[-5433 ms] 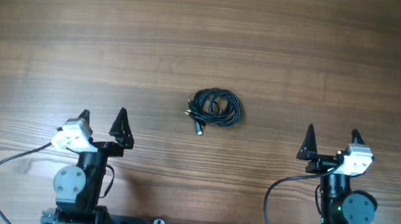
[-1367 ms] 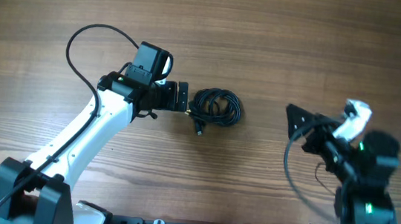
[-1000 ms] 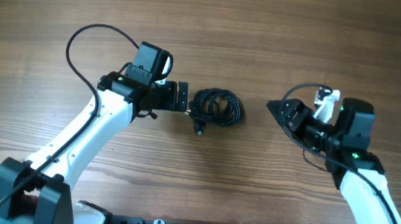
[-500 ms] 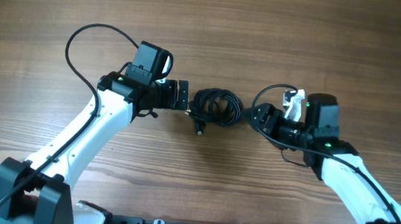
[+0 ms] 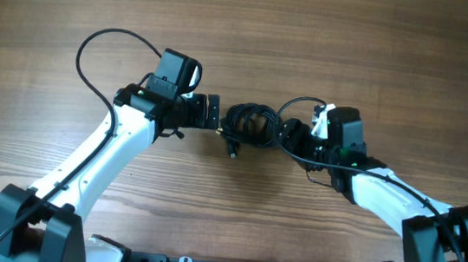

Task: Untangle cables
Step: 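Move the right gripper to the right side of the cable coil, then grasp the cable coil with both grippers from opposite sides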

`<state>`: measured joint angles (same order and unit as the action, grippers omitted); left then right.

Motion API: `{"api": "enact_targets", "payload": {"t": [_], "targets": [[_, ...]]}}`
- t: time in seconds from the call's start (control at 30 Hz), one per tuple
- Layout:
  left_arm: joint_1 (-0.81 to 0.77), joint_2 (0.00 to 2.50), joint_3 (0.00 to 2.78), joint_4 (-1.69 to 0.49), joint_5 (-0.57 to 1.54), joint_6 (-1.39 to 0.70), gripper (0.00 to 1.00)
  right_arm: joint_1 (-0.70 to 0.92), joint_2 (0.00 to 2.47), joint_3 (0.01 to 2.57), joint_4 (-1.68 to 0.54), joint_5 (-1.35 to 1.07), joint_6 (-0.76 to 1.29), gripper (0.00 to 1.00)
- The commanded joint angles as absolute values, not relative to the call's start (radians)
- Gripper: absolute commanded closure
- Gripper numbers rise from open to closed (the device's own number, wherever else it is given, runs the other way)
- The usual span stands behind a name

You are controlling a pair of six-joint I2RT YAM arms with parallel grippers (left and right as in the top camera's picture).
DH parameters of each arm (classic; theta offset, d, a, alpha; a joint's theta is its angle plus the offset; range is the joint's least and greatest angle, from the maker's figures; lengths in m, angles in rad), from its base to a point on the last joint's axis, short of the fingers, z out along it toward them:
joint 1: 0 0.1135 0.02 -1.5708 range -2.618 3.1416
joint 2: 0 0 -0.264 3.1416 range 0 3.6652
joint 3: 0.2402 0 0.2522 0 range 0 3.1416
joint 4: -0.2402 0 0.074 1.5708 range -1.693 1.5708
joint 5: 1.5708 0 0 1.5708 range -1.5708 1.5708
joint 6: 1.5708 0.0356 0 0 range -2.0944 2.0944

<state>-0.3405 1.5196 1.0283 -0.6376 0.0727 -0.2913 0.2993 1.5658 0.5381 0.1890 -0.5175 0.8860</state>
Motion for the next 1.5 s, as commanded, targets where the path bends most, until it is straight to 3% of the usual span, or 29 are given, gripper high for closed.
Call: {"api": "enact_targets", "payload": {"t": [0.0,0.2,0.3,0.6,1.13,1.23,1.27,1.37,1.47], "targets": [[-0.345,1.526,1.048,-0.637,0.07,-0.3,0.0,0.327,1.598,0.548,0.202,-0.427,0.945,0.2],[-0.345,1.526,1.048,-0.637,0.07,-0.3,0.0,0.353,1.614,0.548,0.252,-0.384,0.981,0.21],[-0.345,1.526,1.048,-0.638,0.071,-0.3,0.0,0.38,1.614,0.548,0.257,-0.331,0.998,0.29],[-0.345,1.526,1.048,-0.64,0.071,-0.3,0.0,0.4,1.614,0.548,0.277,-0.32,0.999,0.37],[-0.345,1.526,1.048,-0.64,0.07,-0.3,0.0,0.461,1.695,0.549,0.36,-0.284,1.05,0.42],[-0.345,1.526,1.048,-0.64,0.07,-0.3,0.0,0.461,1.718,0.549,0.361,-0.284,1.05,0.53],[-0.345,1.526,1.048,-0.64,0.07,-0.3,0.0,0.461,1.719,0.549,0.362,-0.284,1.051,0.67],[-0.345,1.526,1.048,-0.64,0.07,-0.3,0.0,0.461,1.719,0.549,0.372,-0.284,1.05,0.88],[-0.345,1.526,1.048,-0.649,0.07,-0.3,0.0,0.461,1.718,0.549,0.417,-0.285,1.032,0.96]]}}
